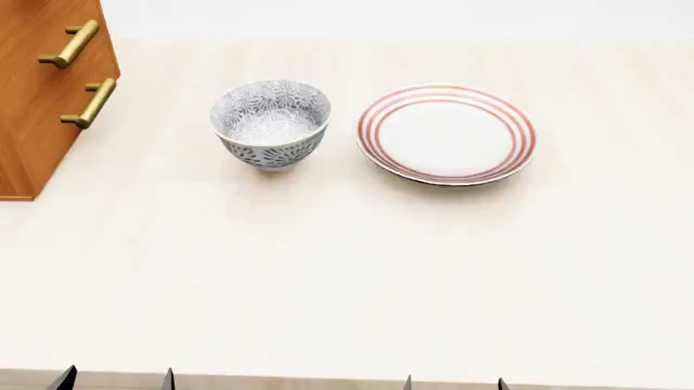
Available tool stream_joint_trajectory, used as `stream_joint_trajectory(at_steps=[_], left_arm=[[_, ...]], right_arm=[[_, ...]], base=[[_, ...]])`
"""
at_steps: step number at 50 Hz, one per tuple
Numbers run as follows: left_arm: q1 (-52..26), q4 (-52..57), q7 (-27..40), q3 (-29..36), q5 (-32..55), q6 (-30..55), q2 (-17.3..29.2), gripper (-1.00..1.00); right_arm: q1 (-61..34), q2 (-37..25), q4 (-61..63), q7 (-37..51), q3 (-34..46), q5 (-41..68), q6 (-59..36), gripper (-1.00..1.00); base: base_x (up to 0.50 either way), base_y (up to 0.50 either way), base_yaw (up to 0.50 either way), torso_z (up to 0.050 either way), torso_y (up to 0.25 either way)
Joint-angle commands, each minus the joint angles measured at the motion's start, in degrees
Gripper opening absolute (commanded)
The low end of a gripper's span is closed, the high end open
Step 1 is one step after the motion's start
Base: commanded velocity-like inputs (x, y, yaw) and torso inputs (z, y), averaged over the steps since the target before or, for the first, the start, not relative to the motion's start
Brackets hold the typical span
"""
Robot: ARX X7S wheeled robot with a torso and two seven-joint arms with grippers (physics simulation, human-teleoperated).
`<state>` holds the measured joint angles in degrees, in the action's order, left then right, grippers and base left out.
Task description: Open the top drawer of the cabinet.
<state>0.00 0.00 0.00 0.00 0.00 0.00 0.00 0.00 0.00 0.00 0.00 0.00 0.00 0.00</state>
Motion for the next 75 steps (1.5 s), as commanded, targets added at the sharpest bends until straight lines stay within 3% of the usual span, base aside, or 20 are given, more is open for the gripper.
stream_joint_trajectory(at_steps=[1, 19, 21, 22, 50, 75], left_arm=[[0.0, -0.2, 1.1, 1.0, 0.9, 0.0, 0.9, 1.0], [0.1, 0.5, 3.7, 4.3, 2.9, 1.1, 3.6, 1.0], [0.1, 0.5, 3.7, 4.3, 2.9, 1.1, 3.6, 1.0], [0.0, -0.5, 0.6, 1.1, 0.3, 0.7, 0.8, 1.0], [-0.7, -1.2, 5.3, 4.6, 4.4, 2.6, 3.8, 1.0], [-0.6, 0.0, 7.2, 6.4, 6.4, 3.1, 5.5, 1.0]], right_arm=[[0.1, -0.9, 0.4, 1.2, 1.2, 0.8, -0.2, 1.0], [0.6, -3.4, 2.1, 4.3, 4.2, 3.3, -1.5, 1.0], [0.6, -3.4, 2.1, 4.3, 4.2, 3.3, -1.5, 1.0], [0.6, -0.9, 2.1, 1.4, 1.4, 0.8, -1.7, 1.0], [0.3, -4.2, 1.6, 5.2, 4.9, 4.4, -1.8, 1.0], [0.0, -5.7, 2.0, 7.2, 6.7, 6.2, -2.2, 1.0]], base=[[0.0, 0.0, 0.0, 0.0, 0.0], [0.0, 0.0, 0.0, 0.0, 0.0], [0.0, 0.0, 0.0, 0.0, 0.0], [0.0, 0.0, 0.0, 0.0, 0.0], [0.0, 0.0, 0.0, 0.0, 0.0], [0.0, 0.0, 0.0, 0.05, 0.0]])
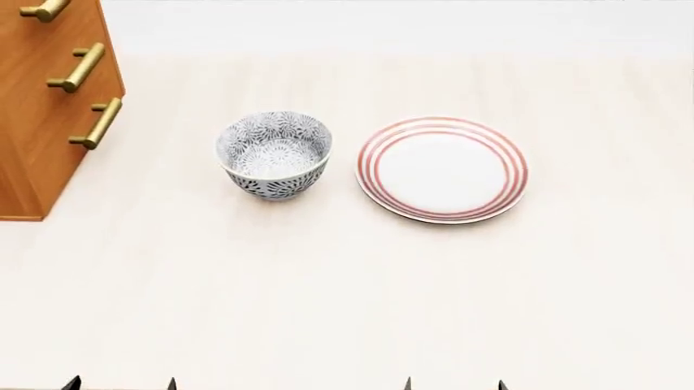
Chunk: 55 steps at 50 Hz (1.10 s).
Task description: Open the top drawer of the cabinet.
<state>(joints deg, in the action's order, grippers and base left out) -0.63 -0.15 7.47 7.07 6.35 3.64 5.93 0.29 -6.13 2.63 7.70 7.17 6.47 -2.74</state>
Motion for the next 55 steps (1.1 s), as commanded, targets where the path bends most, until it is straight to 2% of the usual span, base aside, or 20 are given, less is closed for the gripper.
stream_joint_trajectory(at_steps=[1, 18, 22, 55], left_arm=[[0.0, 0.0, -0.2, -0.6, 0.1, -0.7, -0.4, 1.0], [-0.2, 0.0, 0.7, 0.7, 1.1, -0.3, 0.5, 1.0], [0.0, 0.0, 0.8, 0.9, 1.4, -0.9, 0.7, 1.0], [-0.3, -0.3, 2.3, 2.4, 2.9, -1.5, 1.9, 1.0]], right_arm=[[-0.3, 0.3, -0.8, -0.4, -0.4, -0.2, 0.6, 1.0], [-0.6, -0.5, -1.4, 0.6, 0.7, 0.7, 0.5, 1.0], [-0.4, -0.8, -0.7, 0.8, 1.0, 0.9, 0.2, 1.0], [-0.8, -2.0, -1.3, 2.1, 2.5, 2.4, 0.7, 1.0]], base=[[0.0, 0.0, 0.0, 0.05, 0.0], [0.0, 0.0, 0.0, 0.05, 0.0], [0.15, 0.0, 0.0, 0.009, 0.0], [0.49, 0.0, 0.0, 0.0, 0.0]])
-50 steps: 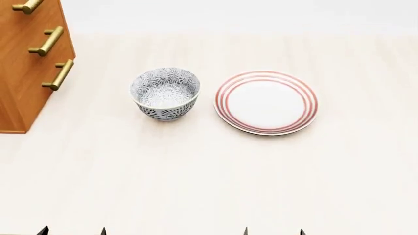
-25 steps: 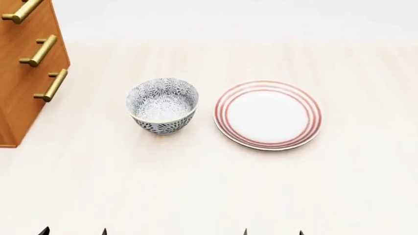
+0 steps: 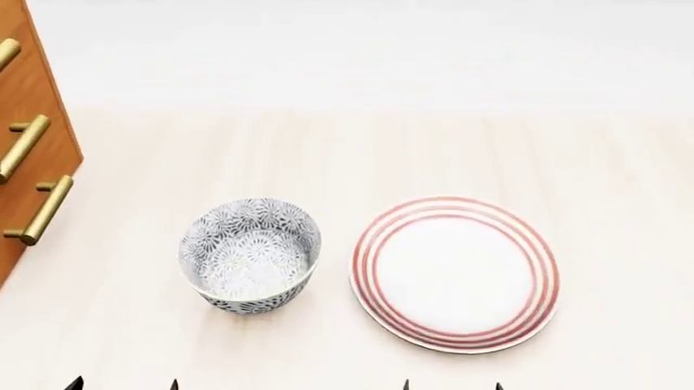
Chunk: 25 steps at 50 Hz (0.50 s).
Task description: Open the top drawer of the cabinet.
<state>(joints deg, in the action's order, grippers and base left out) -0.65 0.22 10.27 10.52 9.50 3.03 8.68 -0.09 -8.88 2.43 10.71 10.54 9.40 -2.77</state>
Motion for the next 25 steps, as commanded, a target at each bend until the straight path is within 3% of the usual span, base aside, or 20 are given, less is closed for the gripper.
stream_joint_trajectory(at_steps=[1, 25], left_arm=[[-0.2, -0.6, -0.5, -1.0, -0.2, -0.8, -0.8, 1.0], [-0.6, -1.2, 0.7, -0.1, 0.4, -1.4, -0.1, 1.0]], right_arm=[[-0.5, 0.7, -1.2, -0.9, -0.8, -0.5, 0.8, 1.0], [-0.6, -0.1, -0.8, 0.2, 0.0, 0.4, 0.8, 1.0]], base=[[0.5, 0.0, 0.0, 0.0, 0.0], [0.5, 0.0, 0.0, 0.0, 0.0]])
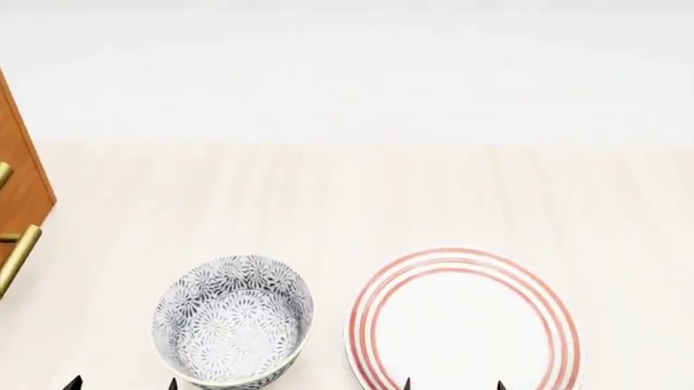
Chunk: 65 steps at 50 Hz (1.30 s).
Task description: Open the top drawer of the cabinet.
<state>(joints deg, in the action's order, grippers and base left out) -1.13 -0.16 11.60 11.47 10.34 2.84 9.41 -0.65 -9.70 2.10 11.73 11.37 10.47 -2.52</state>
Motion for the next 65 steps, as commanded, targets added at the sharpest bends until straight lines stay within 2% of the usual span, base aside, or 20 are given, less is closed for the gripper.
stream_joint_trajectory(at_steps=[1, 11, 38, 41, 52, 65], left_arm=[[-0.1, -0.8, -0.6, -1.0, -0.4, -1.2, -0.8, 1.0], [0.0, -0.3, -0.2, -0.6, -0.1, -1.0, -0.5, 1.0], [-0.1, -0.6, 0.6, 0.4, 0.6, -1.5, 0.2, 1.0], [-0.2, -0.8, 0.8, 0.4, 0.6, -1.4, 0.3, 1.0], [-2.3, -0.6, 1.2, 3.8, -2.5, 5.2, 1.7, 1.0], [-10.8, 0.4, 5.0, 11.8, -15.7, 20.5, 3.5, 1.0]], right_arm=[[-0.1, 0.7, -0.4, -0.9, -0.9, -0.6, 0.5, 1.0], [0.0, 0.4, -0.7, -0.8, -0.1, -0.9, 1.7, 1.0], [-0.1, -0.4, -1.0, -0.2, 1.0, -0.1, 1.8, 1.0], [-0.2, -0.4, -1.3, -0.1, 0.9, 0.1, 1.8, 1.0], [-0.2, -0.6, -1.2, 0.3, 1.2, 0.6, 1.5, 1.0], [-0.1, -0.9, -1.1, 0.6, 1.5, 1.4, 1.1, 1.0]], base=[[0.5, 0.0, 0.0, 0.0, 0.0], [0.08, 0.02, 0.0, 0.0, 0.0], [0.0, 0.5, 0.0, 0.0, 0.0], [0.0, 0.0, 0.0, 0.0, 0.0], [0.0, 0.0, 0.0, 0.0, 0.0], [0.0, 0.0, 0.0, 0.0, 0.0]])
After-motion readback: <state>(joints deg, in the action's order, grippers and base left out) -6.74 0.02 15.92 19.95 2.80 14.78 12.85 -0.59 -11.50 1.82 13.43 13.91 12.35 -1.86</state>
